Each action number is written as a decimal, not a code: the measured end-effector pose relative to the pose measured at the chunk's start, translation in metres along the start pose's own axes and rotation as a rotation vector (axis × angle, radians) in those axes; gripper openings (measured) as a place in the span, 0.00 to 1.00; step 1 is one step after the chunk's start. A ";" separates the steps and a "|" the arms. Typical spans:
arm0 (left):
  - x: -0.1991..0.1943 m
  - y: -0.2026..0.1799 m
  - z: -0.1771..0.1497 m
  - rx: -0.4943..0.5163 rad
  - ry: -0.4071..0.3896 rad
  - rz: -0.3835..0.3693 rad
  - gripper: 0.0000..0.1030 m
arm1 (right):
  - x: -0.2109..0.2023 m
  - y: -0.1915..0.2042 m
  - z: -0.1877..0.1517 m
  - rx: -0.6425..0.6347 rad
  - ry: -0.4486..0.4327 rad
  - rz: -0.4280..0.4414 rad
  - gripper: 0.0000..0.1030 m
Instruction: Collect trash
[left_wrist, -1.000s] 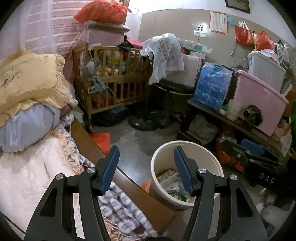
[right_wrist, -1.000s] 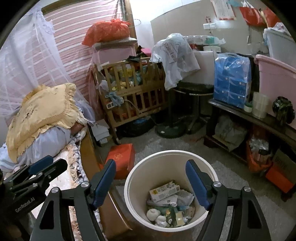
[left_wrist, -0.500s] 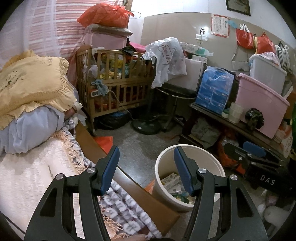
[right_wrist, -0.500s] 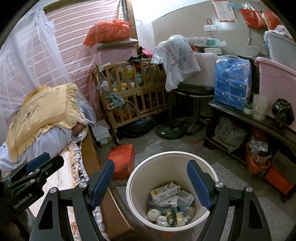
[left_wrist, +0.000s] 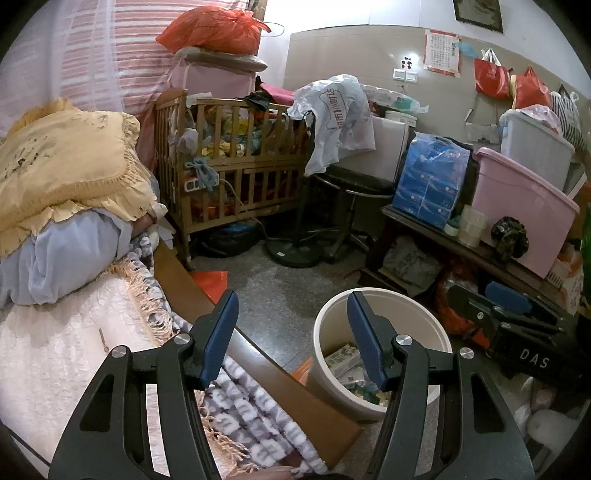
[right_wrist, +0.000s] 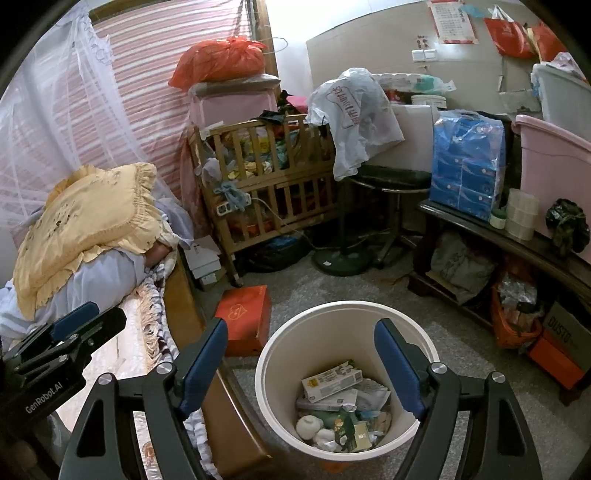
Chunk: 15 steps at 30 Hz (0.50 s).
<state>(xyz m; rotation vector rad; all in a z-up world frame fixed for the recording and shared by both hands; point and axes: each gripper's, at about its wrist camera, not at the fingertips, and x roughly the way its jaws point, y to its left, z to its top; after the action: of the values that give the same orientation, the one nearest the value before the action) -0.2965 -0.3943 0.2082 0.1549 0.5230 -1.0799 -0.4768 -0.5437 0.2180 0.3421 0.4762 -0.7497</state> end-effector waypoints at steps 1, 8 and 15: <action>0.000 0.001 0.000 0.000 -0.001 0.000 0.58 | 0.000 0.000 0.000 0.000 0.000 -0.001 0.77; 0.001 0.004 -0.001 0.003 0.001 0.002 0.58 | 0.003 0.001 0.000 -0.004 0.007 0.002 0.78; 0.000 0.002 0.000 0.001 0.000 0.003 0.58 | 0.006 0.002 0.000 -0.006 0.011 0.004 0.78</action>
<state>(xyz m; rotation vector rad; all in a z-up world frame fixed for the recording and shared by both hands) -0.2946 -0.3936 0.2075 0.1568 0.5221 -1.0775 -0.4718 -0.5457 0.2147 0.3413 0.4879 -0.7431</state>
